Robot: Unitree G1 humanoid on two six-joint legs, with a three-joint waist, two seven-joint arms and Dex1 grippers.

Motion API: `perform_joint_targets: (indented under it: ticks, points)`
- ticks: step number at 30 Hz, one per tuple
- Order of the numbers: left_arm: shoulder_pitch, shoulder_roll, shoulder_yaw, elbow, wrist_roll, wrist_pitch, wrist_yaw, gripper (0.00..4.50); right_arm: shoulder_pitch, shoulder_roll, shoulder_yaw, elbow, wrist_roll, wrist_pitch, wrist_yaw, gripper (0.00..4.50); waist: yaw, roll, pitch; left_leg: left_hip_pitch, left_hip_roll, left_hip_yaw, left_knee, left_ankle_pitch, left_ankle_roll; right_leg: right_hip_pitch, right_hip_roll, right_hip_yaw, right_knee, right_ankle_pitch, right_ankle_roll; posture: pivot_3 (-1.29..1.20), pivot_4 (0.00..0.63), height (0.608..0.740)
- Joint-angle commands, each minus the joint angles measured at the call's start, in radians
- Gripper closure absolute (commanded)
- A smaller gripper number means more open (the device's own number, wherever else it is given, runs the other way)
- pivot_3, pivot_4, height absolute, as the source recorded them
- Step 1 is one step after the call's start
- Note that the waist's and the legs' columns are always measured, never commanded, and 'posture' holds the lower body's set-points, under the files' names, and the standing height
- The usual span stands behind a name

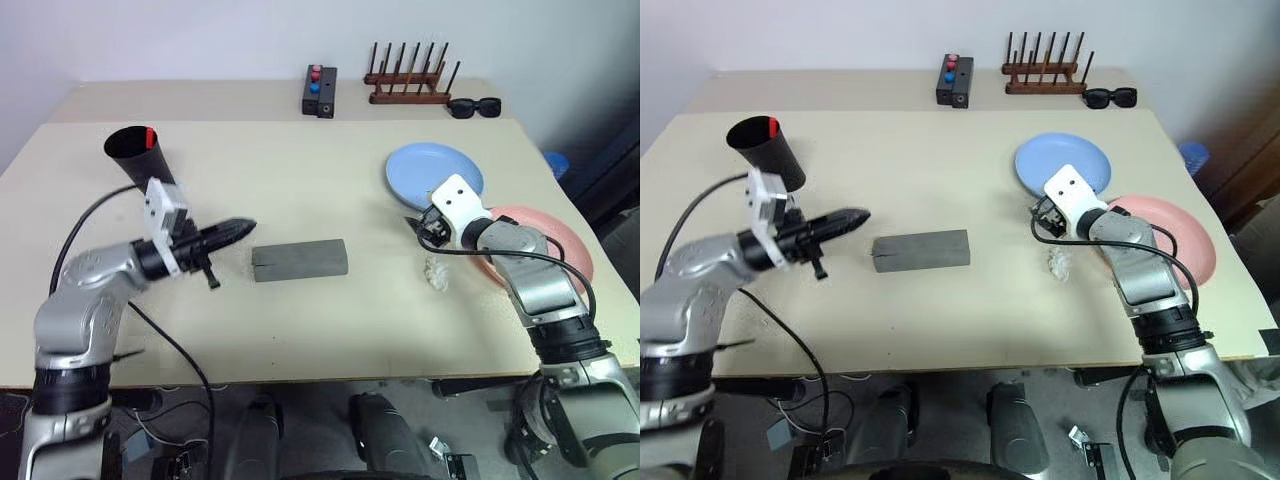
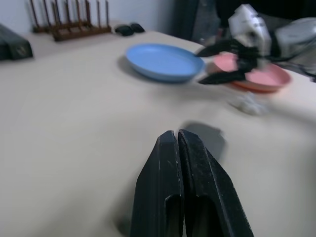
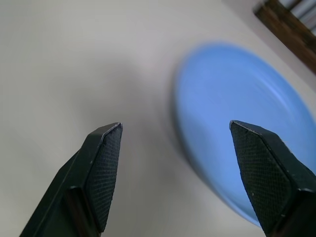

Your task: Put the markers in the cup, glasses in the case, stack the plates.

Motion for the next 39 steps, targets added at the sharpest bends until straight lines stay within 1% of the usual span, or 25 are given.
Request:
perform_joint_targets:
  ticks: [1,4,7,9,11,12,14,15,16,19,23,26,29,32,34,37,39]
  points:
    - [0.068,0.017,-0.006,-0.144,-0.033,-0.028,0.001,4.45,-0.071,0.007,0.026,0.106,-0.076,-0.111,-0.014,0.97,0.002,0.000,0.000,0.000,0.000,0.000,0.000,0.000,0.000,0.000,0.000,0.000,0.000,0.000,0.000,0.00,0.150,0.740]
    - [0.112,0.008,-0.046,-0.208,-0.021,-0.030,0.045,4.45,-0.141,0.024,0.058,0.251,-0.129,-0.177,-0.028,0.97,0.002,0.000,0.000,0.000,0.000,0.000,0.002,0.000,0.000,0.001,0.000,0.000,0.000,0.000,-0.001,0.00,0.150,0.740]
    - [0.131,-0.018,-0.057,-0.242,-0.048,-0.028,0.086,4.45,-0.200,0.044,0.070,0.380,-0.169,-0.220,-0.057,0.97,0.000,0.000,0.000,0.000,0.000,0.000,0.003,0.000,0.000,0.001,0.000,0.000,-0.001,0.000,-0.001,0.00,0.150,0.740]
    - [0.141,-0.029,-0.059,-0.253,-0.058,-0.029,0.103,4.50,-0.228,0.054,0.073,0.448,-0.188,-0.244,-0.073,1.51,0.000,0.000,0.000,0.000,0.000,0.000,0.002,0.000,0.000,0.001,0.000,0.000,-0.001,0.000,-0.001,0.00,0.150,0.740]
    - [0.149,-0.031,-0.066,-0.260,-0.061,-0.031,0.116,4.50,-0.242,0.060,0.070,0.487,-0.197,-0.263,-0.077,2.25,0.000,0.000,0.000,0.000,0.000,0.000,0.002,0.000,0.000,0.001,0.000,0.000,-0.001,0.000,-0.001,0.00,0.150,0.740]
    - [0.155,-0.031,-0.072,-0.261,-0.059,-0.035,0.118,4.50,-0.245,0.062,0.067,0.495,-0.199,-0.268,-0.075,2.87,0.000,0.000,0.000,0.000,0.000,0.000,0.002,0.000,0.000,0.001,0.000,0.000,-0.001,0.000,-0.001,0.00,0.150,0.740]
    - [0.165,-0.030,-0.082,-0.259,-0.054,-0.044,0.120,4.50,-0.247,0.064,0.062,0.503,-0.202,-0.276,-0.073,3.71,-0.001,0.000,0.000,0.000,0.000,0.000,0.002,0.000,0.000,0.001,0.000,0.000,-0.001,0.000,-0.001,0.00,0.150,0.740]
    - [0.168,-0.028,-0.086,-0.256,-0.054,-0.048,0.120,4.50,-0.244,0.064,0.059,0.500,-0.203,-0.279,-0.073,4.32,-0.001,0.001,0.000,0.000,0.000,0.000,0.002,0.000,0.000,0.001,0.000,0.000,-0.001,0.000,-0.001,0.00,0.150,0.740]
    - [0.169,-0.028,-0.090,-0.254,-0.054,-0.052,0.122,4.50,-0.240,0.063,0.057,0.497,-0.204,-0.282,-0.073,4.45,-0.001,0.001,0.000,0.000,0.000,0.000,0.002,0.000,0.000,0.001,0.000,0.000,0.000,0.000,-0.001,0.00,0.150,0.740]
    - [0.167,-0.030,-0.095,-0.247,-0.055,-0.061,0.128,4.50,-0.221,0.056,0.051,0.466,-0.209,-0.292,-0.074,4.45,0.000,0.001,0.000,0.000,0.000,0.000,0.002,0.000,0.000,0.001,0.000,0.000,-0.001,0.000,-0.001,0.00,0.150,0.740]
    - [0.148,-0.024,-0.053,-0.197,-0.051,-0.088,0.144,4.50,-0.142,-0.017,0.026,0.268,-0.214,-0.313,-0.037,4.45,0.001,0.002,0.001,0.000,0.000,0.000,0.002,0.000,0.000,0.001,0.000,0.000,-0.001,0.000,-0.001,0.00,0.150,0.740]
    - [0.127,-0.019,-0.032,-0.176,-0.072,-0.084,0.155,4.50,-0.063,-0.106,-0.040,0.073,-0.167,-0.260,0.047,4.45,0.006,0.003,0.002,0.000,0.000,0.000,0.002,0.000,0.000,0.001,0.000,0.000,-0.001,0.000,-0.001,0.00,0.150,0.740]
    - [0.124,-0.014,-0.048,-0.168,-0.071,-0.091,0.139,4.50,0.025,-0.191,-0.130,-0.104,-0.091,-0.173,0.146,4.45,0.004,0.003,0.002,-0.001,0.000,0.000,0.002,0.000,0.000,0.001,0.000,0.000,-0.001,0.000,-0.001,0.00,0.150,0.740]
    - [0.112,-0.016,-0.091,-0.150,-0.069,-0.099,0.105,4.50,0.169,-0.326,-0.269,-0.263,-0.006,-0.078,0.276,4.45,0.009,0.003,0.002,0.000,0.000,0.000,0.002,0.000,0.000,0.001,0.000,0.000,-0.001,0.000,-0.001,0.00,0.150,0.740]
    - [0.096,-0.023,-0.110,-0.127,-0.069,-0.104,0.090,4.50,0.275,-0.397,-0.344,-0.335,0.036,-0.040,0.350,4.45,0.015,0.003,0.002,0.000,-0.001,0.000,0.002,0.000,0.000,0.002,-0.001,0.000,-0.002,0.000,-0.001,0.00,0.150,0.740]
    - [0.065,-0.026,-0.142,-0.081,-0.055,-0.119,0.063,4.50,0.443,-0.451,-0.449,-0.401,0.063,-0.002,0.406,4.45,0.009,0.003,0.001,0.001,-0.001,0.001,0.003,-0.001,0.001,0.003,-0.001,0.001,-0.002,0.000,-0.002,0.00,0.150,0.740]
    - [0.042,-0.025,-0.174,-0.053,-0.040,-0.133,0.040,4.50,0.548,-0.462,-0.502,-0.437,0.076,0.018,0.439,4.45,0.008,0.003,0.001,0.001,-0.001,0.001,0.004,-0.001,0.001,0.003,-0.001,0.001,-0.002,0.000,-0.002,0.00,0.150,0.740]
